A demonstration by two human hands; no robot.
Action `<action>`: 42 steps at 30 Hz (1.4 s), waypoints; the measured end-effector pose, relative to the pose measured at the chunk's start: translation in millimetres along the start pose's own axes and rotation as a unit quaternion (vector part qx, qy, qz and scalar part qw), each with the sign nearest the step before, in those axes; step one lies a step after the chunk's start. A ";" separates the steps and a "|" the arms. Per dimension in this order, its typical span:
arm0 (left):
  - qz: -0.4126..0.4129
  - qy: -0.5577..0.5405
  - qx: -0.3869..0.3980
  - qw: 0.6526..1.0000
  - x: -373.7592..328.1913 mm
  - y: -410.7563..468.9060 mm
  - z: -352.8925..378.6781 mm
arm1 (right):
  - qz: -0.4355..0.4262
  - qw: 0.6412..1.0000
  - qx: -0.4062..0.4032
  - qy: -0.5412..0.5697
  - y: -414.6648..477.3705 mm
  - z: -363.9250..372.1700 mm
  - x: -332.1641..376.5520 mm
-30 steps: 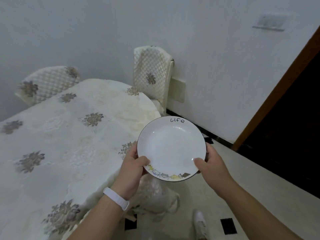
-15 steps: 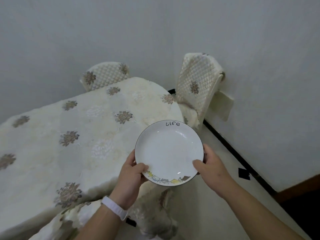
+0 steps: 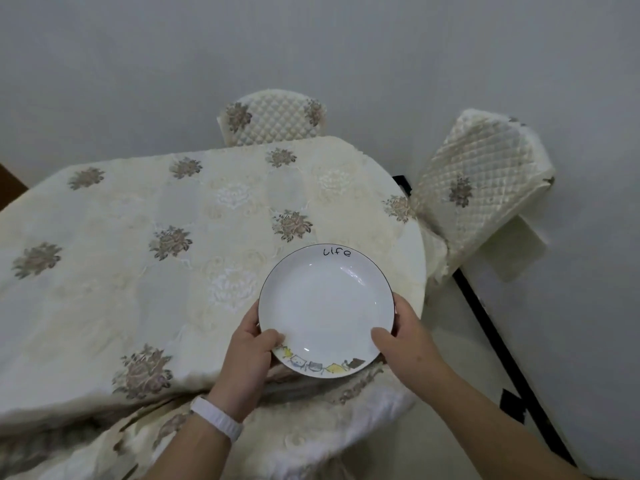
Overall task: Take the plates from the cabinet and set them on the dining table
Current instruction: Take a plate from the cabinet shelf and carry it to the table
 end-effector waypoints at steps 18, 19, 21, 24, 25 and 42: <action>-0.003 0.095 -0.073 0.993 37.2 144.3 -38.0 | 0.026 0.984 0.094 -0.149 123.6 121.8 -32.9; -0.005 0.106 -0.075 0.991 40.8 147.7 -38.0 | 0.026 0.983 0.097 -0.156 128.5 125.8 -35.5; -0.012 0.121 -0.081 0.989 47.4 153.0 -38.4 | 0.028 0.980 0.102 -0.168 136.3 133.4 -40.9; -0.026 0.136 -0.092 0.986 58.6 161.7 -41.6 | 0.028 0.975 0.118 -0.188 146.4 144.2 -51.6; -0.028 0.145 -0.091 0.985 61.4 163.6 -41.9 | 0.028 0.974 0.120 -0.191 148.8 146.0 -54.4; -0.053 0.182 -0.141 0.972 96.0 178.3 -54.6 | 0.026 0.966 0.150 -0.211 163.0 169.3 -77.8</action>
Point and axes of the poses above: each hand's wrist, its own y-axis towards the middle knuckle, its own z-axis out of the palm, x = y × z, the point moved 5 cm from there along y, towards the middle knuckle, and after that the axes turned 15 degrees about -x, right-handed, at the moved point
